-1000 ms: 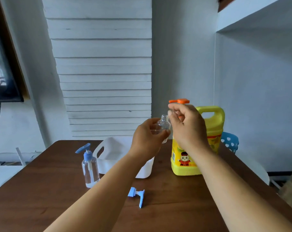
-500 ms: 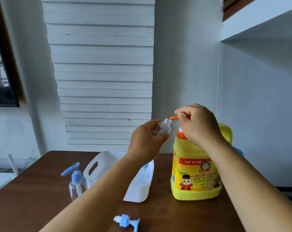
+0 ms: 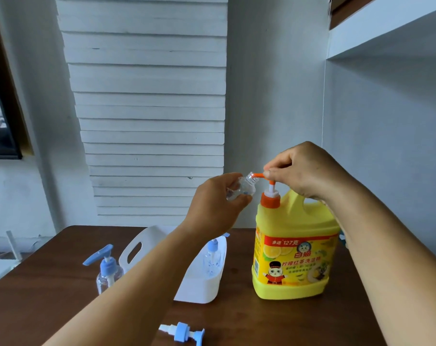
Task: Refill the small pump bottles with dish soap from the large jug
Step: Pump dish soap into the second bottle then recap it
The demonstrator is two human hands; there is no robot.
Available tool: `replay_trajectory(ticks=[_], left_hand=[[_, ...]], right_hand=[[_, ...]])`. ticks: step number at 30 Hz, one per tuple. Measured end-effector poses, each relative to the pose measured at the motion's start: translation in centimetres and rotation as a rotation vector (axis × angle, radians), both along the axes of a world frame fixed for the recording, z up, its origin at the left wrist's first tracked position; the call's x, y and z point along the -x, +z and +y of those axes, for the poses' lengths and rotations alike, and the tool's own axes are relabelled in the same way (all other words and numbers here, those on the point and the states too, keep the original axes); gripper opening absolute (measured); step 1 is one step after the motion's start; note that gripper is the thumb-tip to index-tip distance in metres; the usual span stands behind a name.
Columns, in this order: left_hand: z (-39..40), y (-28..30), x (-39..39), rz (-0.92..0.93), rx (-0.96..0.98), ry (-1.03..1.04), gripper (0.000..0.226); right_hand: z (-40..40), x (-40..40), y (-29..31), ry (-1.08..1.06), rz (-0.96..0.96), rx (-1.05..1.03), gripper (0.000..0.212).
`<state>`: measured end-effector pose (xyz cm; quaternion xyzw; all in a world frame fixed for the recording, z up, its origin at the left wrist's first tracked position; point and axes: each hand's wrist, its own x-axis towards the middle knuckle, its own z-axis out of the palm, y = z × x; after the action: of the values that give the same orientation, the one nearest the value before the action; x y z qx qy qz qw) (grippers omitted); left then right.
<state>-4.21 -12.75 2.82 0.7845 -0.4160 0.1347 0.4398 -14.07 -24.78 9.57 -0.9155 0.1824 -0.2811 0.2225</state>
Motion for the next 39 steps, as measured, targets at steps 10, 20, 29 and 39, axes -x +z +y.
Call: replay_trajectory(ticks=[10, 20, 29, 39], left_hand=[[0.2, -0.4, -0.3, -0.053, -0.064, 0.025, 0.036], [0.0, 0.4, -0.3, -0.052, -0.041, 0.021, 0.034], [0.1, 0.1, -0.4, -0.062, -0.089, 0.014, 0.033], [0.1, 0.1, -0.4, -0.074, -0.079, 0.017, 0.031]], right_hand=[[0.1, -0.5, -0.5, -0.002, 0.111, 0.039, 0.014], [0.1, -0.3, 0.6, -0.011, 0.085, 0.053, 0.012], [0.5, -0.2, 0.0, -0.013, 0.113, 0.036, 0.013], [0.6, 0.0, -0.8, -0.015, 0.078, 0.059, 0.013]])
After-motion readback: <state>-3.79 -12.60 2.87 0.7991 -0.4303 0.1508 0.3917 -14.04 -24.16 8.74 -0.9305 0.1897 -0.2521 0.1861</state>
